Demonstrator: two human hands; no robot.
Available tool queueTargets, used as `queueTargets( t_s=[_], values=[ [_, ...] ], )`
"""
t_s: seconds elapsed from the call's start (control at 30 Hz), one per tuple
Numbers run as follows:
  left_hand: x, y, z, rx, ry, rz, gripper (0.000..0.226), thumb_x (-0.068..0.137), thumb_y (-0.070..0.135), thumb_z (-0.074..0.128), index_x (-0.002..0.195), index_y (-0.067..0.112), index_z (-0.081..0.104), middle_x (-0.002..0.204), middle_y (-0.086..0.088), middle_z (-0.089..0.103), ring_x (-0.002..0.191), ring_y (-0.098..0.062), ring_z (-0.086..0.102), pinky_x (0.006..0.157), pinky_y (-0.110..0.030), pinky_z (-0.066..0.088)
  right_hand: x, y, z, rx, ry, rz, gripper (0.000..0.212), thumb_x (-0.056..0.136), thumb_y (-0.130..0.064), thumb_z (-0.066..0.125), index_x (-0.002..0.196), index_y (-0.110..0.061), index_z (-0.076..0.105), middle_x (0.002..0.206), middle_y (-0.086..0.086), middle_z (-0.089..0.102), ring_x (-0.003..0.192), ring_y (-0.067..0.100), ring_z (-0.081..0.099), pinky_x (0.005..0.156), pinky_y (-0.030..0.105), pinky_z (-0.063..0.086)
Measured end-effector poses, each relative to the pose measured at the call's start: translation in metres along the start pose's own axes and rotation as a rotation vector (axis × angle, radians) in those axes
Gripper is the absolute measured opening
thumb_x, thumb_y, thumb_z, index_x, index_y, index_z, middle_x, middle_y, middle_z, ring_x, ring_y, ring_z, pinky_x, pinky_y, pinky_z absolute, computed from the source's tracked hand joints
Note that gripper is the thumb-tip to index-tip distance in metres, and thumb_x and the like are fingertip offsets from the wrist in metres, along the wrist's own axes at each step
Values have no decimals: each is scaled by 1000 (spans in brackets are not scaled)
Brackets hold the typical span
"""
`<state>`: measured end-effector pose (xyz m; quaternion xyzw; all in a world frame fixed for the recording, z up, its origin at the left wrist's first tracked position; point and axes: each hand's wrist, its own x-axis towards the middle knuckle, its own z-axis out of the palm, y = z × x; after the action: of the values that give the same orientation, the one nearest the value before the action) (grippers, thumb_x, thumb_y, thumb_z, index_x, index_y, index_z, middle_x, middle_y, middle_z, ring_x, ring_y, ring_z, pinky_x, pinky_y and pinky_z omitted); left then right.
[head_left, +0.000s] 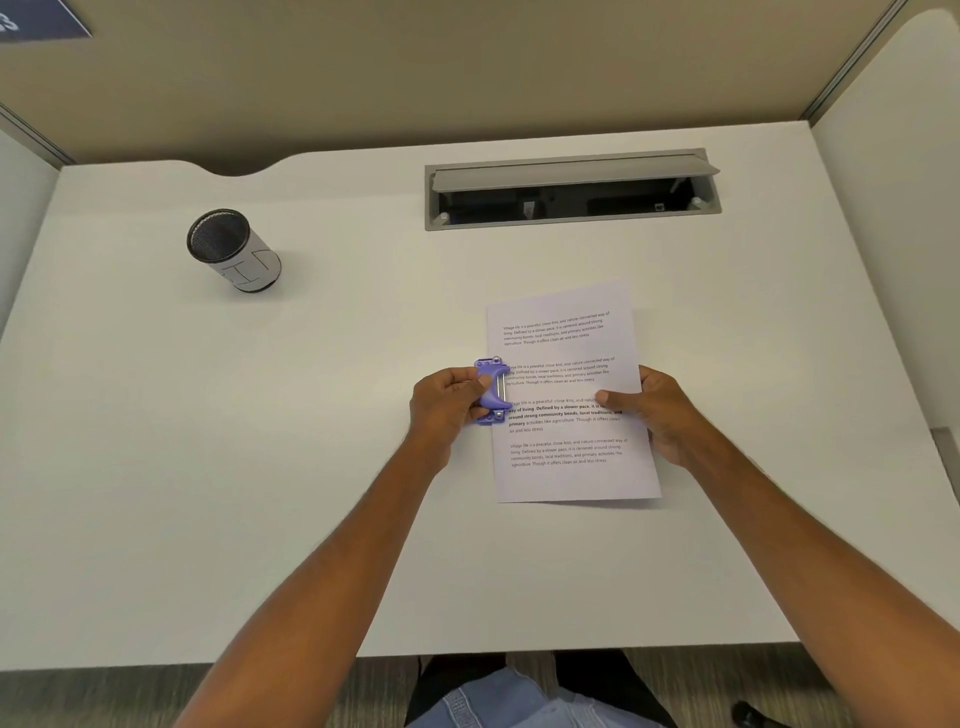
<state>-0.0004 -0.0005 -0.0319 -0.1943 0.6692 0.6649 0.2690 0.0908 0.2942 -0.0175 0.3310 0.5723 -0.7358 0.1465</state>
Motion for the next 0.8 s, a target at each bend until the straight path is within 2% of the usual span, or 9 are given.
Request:
queueTargets(
  t_s=[0.13,0.23,0.3,0.37,0.47,0.7,0.8],
  values=[
    [0,0,0,4,4,1,19,95,14,85,109,2,80,89,-9,84,74,-17,79,75,-30,70,-5,-7,5,-100,81,-30,36,90,-12,88,124,-15,77,117,6,85,101,27,83,74,35,67],
    [0,0,0,-1,7,-4,18,95,14,85,108,4,80,87,-7,84,74,-17,79,77,-30,70,-5,-9,5,-329,351,-96,20,91,-26,87,108,-26,75,106,-2,83,95,21,81,81,39,65],
    [0,-1,0,-1,10,-6,19,94,15,86,109,4,80,87,-6,84,74,-17,79,80,-32,70,-5,-6,3,-387,464,-116,11,92,-25,82,99,-27,74,101,-4,81,97,22,79,89,46,66],
    [1,-2,0,3,9,-7,20,94,16,86,110,4,80,89,-8,85,76,-18,80,84,-35,70,-5,-4,2,-410,498,-123,10,93,-17,75,100,-22,80,100,-2,82,99,27,79,93,53,65],
    [2,-2,0,6,11,-6,17,94,16,86,107,7,81,90,-8,85,77,-17,80,87,-38,70,-3,-1,2,-405,517,-121,19,93,-9,69,101,-19,83,101,0,83,100,31,79,93,55,66],
    [1,-2,0,12,7,-4,16,95,17,86,106,8,81,96,-12,85,81,-20,80,92,-42,69,2,3,2,-388,545,-111,21,91,-8,71,99,-22,84,104,0,83,101,30,80,93,54,66],
    [1,-1,1,16,7,-3,17,95,16,85,108,6,81,98,-16,85,80,-21,80,93,-44,69,3,2,1,-388,544,-112,25,92,-10,72,112,-16,85,112,2,83,106,29,79,97,52,65]
  ],
)
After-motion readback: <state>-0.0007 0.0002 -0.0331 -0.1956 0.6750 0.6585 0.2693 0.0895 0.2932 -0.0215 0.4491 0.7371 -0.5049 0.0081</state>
